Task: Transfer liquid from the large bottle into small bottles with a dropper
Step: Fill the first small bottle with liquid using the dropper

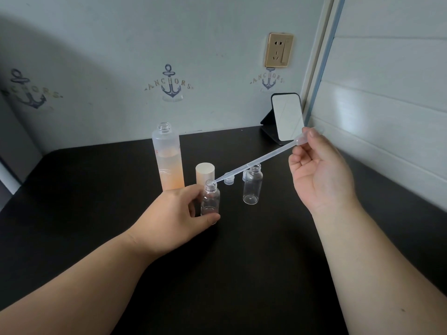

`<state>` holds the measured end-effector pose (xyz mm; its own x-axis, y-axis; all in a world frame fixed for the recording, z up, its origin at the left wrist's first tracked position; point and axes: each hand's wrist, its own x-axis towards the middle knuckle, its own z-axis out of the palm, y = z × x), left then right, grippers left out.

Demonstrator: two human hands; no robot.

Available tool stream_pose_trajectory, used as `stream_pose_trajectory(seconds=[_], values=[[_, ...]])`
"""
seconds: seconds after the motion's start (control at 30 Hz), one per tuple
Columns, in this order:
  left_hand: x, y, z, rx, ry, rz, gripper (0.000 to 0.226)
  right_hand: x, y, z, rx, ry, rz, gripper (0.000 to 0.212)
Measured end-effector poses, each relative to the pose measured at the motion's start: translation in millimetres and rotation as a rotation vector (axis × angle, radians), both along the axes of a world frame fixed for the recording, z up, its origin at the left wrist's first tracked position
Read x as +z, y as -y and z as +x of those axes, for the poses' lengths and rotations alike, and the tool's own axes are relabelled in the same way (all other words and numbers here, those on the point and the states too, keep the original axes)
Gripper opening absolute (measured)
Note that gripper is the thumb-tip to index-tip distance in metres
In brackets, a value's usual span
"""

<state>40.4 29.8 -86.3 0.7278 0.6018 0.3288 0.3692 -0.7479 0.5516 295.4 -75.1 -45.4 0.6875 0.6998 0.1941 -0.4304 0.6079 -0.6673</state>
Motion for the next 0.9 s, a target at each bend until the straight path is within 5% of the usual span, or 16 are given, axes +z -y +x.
stream_pose_trajectory(seconds=[0.9], values=[[0.4, -0.4, 0.4, -0.014, 0.053, -0.044, 0.023, -0.4, 0.8, 4.4, -0.029, 0.007, -0.013, 0.017]])
